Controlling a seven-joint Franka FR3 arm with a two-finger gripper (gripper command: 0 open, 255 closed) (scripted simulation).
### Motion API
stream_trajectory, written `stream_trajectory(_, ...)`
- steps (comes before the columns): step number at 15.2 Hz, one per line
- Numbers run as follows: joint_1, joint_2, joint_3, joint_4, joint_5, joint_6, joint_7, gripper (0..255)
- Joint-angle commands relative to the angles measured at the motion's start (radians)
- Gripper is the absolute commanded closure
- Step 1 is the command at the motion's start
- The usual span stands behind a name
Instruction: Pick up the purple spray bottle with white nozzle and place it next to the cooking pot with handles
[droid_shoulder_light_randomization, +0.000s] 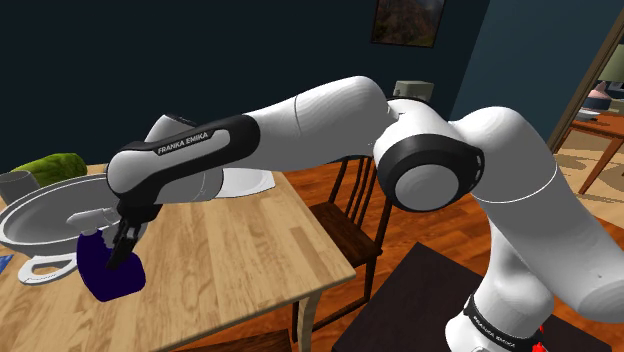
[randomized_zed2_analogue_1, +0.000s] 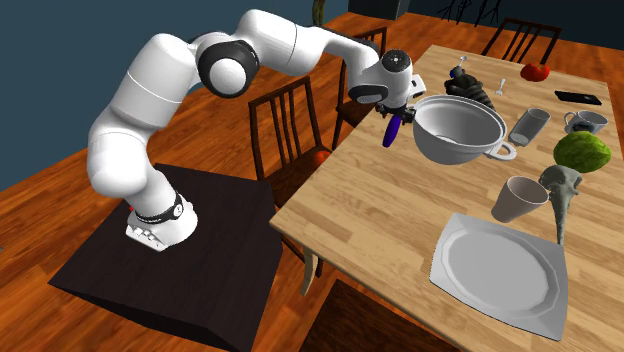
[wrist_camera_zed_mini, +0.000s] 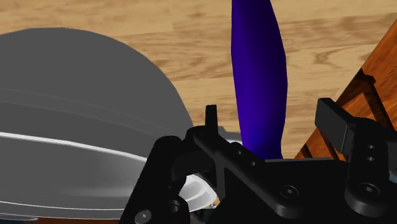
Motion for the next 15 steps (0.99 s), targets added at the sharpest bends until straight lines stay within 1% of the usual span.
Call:
stream_trajectory(1, 0.0, 0.0, 0.0, 0.0, 0.0, 0.0, 0.0, 0)
stream_trajectory(4, 0.0, 0.0, 0.0, 0.0, 0.0, 0.0, 0.0, 0)
stream_trajectory(8, 0.001, -0.133, -0.018, -0.118, -0.008, -0.025, -0.015, 0)
stream_trajectory(15, 0.001, -0.133, -0.018, -0.118, -0.008, -0.025, -0.015, 0)
